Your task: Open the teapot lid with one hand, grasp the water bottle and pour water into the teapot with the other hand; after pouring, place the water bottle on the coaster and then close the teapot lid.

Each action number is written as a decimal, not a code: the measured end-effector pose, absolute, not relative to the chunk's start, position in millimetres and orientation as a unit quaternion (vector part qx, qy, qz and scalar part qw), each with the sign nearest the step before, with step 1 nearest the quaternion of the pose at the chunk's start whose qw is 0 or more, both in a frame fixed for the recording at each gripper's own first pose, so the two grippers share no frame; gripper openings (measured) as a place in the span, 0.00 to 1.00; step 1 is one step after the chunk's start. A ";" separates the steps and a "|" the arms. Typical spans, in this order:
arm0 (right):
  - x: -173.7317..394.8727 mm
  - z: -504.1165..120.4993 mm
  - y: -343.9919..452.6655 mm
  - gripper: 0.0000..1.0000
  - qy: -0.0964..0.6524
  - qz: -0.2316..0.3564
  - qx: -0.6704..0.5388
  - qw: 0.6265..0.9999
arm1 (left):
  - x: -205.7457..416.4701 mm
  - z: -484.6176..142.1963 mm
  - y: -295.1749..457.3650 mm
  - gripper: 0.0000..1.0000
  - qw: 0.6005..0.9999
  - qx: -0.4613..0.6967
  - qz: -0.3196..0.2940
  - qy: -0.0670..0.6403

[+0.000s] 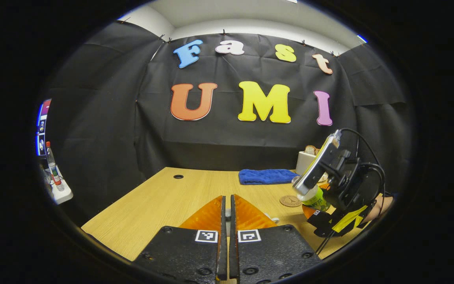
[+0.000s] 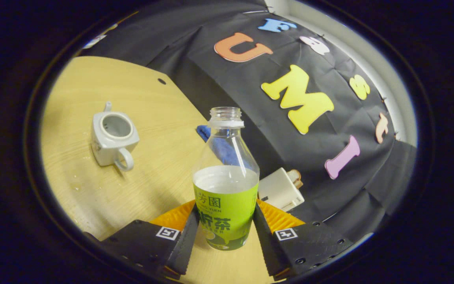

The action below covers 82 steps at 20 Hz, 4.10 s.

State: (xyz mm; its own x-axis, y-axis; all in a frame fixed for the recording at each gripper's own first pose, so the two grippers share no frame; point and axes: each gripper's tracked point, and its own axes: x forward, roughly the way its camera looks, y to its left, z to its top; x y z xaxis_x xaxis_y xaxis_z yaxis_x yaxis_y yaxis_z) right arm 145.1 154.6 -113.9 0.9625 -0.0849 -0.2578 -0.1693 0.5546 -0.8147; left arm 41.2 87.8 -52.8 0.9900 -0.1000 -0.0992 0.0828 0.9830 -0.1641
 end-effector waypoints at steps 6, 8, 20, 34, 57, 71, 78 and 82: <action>147.0 -132.5 169.9 0.74 0.135 0.031 -0.547 0.826 | 38.4 -54.8 95.6 0.04 0.994 -0.082 -0.052 0.054; 148.6 -138.4 173.7 0.75 0.126 0.036 -0.585 0.801 | 37.5 -55.8 97.4 0.04 0.994 -0.082 -0.053 0.054; 148.6 -131.3 189.7 0.72 0.048 0.036 -0.734 0.677 | 36.9 -64.2 100.8 0.04 0.993 -0.071 -0.063 0.068; 149.1 -110.6 206.7 0.75 0.001 0.012 -0.820 0.572 | 36.1 -68.3 111.2 0.04 0.994 -0.067 -0.057 0.072; 164.6 -68.3 220.0 0.73 -0.065 -0.019 -0.878 0.473 | 35.6 -74.6 110.7 0.05 0.993 -0.062 -0.064 0.082; 157.1 -30.7 244.4 0.75 -0.119 -0.042 -0.906 0.405 | 34.0 -76.8 118.0 0.04 0.994 -0.048 -0.051 0.086; 152.6 -26.1 252.5 0.75 -0.127 -0.043 -0.914 0.384 | 34.3 -76.5 116.2 0.04 0.994 -0.048 -0.054 0.085; 151.1 -24.5 259.2 0.72 -0.144 -0.047 -0.918 0.368 | 34.3 -75.7 115.0 0.05 0.994 -0.044 -0.055 0.084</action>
